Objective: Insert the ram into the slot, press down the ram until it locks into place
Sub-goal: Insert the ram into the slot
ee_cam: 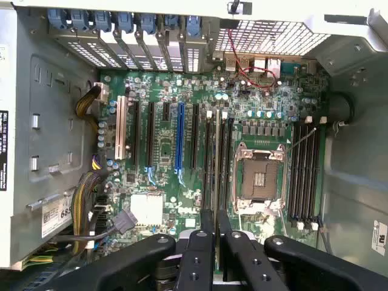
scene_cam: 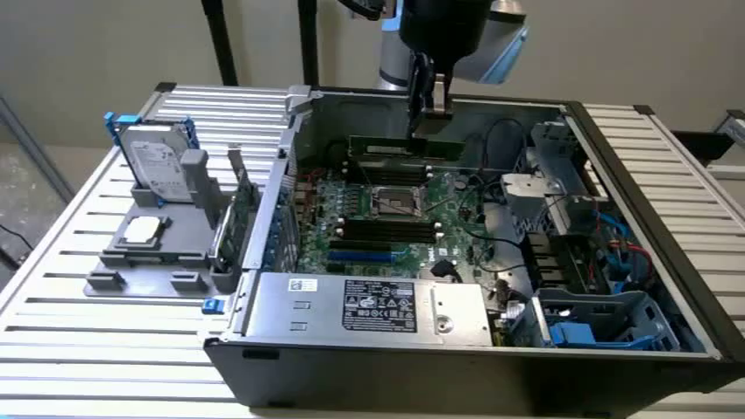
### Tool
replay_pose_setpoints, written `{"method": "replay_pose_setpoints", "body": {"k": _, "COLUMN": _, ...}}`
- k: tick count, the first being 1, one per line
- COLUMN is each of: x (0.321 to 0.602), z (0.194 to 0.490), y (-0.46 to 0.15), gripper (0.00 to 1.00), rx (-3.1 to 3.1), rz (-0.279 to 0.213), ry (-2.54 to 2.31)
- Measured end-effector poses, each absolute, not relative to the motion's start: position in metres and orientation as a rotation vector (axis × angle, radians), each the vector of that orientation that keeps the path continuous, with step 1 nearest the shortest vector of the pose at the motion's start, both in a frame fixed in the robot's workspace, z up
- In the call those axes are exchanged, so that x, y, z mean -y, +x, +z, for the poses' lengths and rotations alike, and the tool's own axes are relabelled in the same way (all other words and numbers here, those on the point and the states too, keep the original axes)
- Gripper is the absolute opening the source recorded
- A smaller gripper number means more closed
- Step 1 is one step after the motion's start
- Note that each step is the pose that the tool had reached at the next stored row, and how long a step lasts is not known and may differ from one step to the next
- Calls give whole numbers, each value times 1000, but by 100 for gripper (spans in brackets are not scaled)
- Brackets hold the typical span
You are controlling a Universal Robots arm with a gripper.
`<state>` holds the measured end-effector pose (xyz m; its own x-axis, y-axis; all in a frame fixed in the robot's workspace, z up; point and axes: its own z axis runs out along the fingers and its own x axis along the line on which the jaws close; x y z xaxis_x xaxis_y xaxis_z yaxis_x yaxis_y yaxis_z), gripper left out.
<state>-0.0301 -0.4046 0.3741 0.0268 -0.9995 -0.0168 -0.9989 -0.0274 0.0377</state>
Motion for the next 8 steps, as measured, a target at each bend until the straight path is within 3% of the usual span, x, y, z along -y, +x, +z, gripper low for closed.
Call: {"method": "replay_pose_setpoints", "body": {"k": 8, "x": 405, "z": 374, "y": -30, "gripper": 13, "rx": 2180, "rz": -60, "ry": 2240}}
